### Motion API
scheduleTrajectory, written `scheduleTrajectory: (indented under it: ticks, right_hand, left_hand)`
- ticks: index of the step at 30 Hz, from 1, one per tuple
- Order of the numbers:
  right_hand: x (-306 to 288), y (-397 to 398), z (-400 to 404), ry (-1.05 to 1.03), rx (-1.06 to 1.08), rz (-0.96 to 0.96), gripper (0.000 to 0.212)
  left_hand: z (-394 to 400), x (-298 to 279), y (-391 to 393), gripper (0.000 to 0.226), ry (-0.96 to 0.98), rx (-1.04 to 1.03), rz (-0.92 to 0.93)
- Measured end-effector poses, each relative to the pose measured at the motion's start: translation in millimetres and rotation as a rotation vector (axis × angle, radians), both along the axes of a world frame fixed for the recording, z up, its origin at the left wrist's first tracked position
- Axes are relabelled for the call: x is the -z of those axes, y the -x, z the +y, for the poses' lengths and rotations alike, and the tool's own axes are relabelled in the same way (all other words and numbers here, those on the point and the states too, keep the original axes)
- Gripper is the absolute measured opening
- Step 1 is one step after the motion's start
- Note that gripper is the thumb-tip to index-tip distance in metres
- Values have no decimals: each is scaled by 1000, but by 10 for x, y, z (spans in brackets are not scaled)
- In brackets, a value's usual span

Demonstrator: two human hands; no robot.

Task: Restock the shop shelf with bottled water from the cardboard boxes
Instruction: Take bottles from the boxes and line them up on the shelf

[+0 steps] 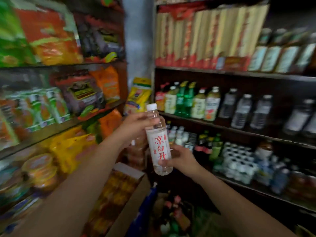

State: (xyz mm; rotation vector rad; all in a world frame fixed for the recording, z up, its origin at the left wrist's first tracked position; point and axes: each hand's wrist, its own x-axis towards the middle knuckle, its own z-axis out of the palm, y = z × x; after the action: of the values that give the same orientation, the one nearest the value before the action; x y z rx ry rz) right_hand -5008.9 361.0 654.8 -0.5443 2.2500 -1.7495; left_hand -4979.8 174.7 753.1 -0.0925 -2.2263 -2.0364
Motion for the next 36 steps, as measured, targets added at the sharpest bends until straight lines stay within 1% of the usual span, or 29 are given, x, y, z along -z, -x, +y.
scheduleTrajectory:
  ticks: [2,5,9,12,14,18,20,22,25,29,30,33,34,36]
  right_hand:
    - [-86,151,519,29,122,62,39]
    - [-156,325,1274,57,298,92,44]
    - [-154,541,2238,14,491,112,52]
    - [-59,705,2859,-41,641,120,61]
    - [30,814,3202,-72,713,125,62]
    - [181,1062,3749,-60,841,105,61]
    - [222,1209,3981,-50,894,101,55]
    - [217,1352,4197,-66,942,102,51]
    - [221,1584,4527,-76,1007,104,50]
    - [302,1840,4884,-94,1115,71,51]
    - [335,1897,4961,-91,1145,67,50]
    - [427,2104,5215,-110,1236,68,43]
    - [454,2183,5298,-107,1247,64,42]
    - [497,2348,5472,-104,1265,61,40]
  left_hand:
    - [555,-138,291,26,7,84,30]
    - [1354,-261,680,22,76,219,66]
    - [2272,-263,1168,28,140,372,70]
    - [2928,-206,1485,25,122,470,48]
    - [3334,-153,1695,23,113,555,42]
    - [4069,-25,2191,16,119,695,49]
    - [4400,31,2439,14,124,745,69]
    - [4702,65,2668,15,123,792,75]
    - [5131,88,2979,23,121,861,64]
    - [5644,206,3290,20,148,890,105]
    - [5759,242,3349,23,167,892,132]
    - [6096,323,3524,46,239,897,212]
    - [6201,331,3571,47,253,893,222]
    - [6410,368,3694,40,249,872,229]
